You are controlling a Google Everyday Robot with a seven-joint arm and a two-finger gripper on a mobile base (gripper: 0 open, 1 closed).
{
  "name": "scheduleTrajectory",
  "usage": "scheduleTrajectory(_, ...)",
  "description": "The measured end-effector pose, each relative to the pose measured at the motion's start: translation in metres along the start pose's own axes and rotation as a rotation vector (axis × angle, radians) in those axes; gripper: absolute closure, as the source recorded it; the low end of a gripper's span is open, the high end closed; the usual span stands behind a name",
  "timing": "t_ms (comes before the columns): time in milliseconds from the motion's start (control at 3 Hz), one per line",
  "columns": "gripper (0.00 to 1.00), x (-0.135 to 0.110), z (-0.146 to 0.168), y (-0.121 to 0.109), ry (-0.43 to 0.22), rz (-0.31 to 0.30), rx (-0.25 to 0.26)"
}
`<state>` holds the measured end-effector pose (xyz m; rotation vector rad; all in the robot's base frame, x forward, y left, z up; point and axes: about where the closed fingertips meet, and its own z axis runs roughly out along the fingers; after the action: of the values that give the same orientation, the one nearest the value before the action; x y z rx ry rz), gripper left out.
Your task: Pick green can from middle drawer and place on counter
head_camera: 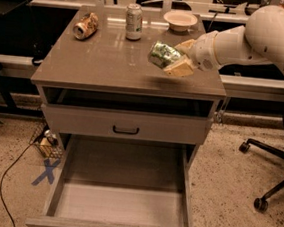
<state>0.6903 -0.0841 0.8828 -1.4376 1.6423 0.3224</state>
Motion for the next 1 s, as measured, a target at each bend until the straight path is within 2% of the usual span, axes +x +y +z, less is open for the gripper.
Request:
scheduleTrajectory(333,0.73,0.006,0.015,-0.014,0.024,0.045,-0.004)
scheduleTrajectory(1000,0.27,0.007,0.045,-0.032,-0.011,0.113,-0.044)
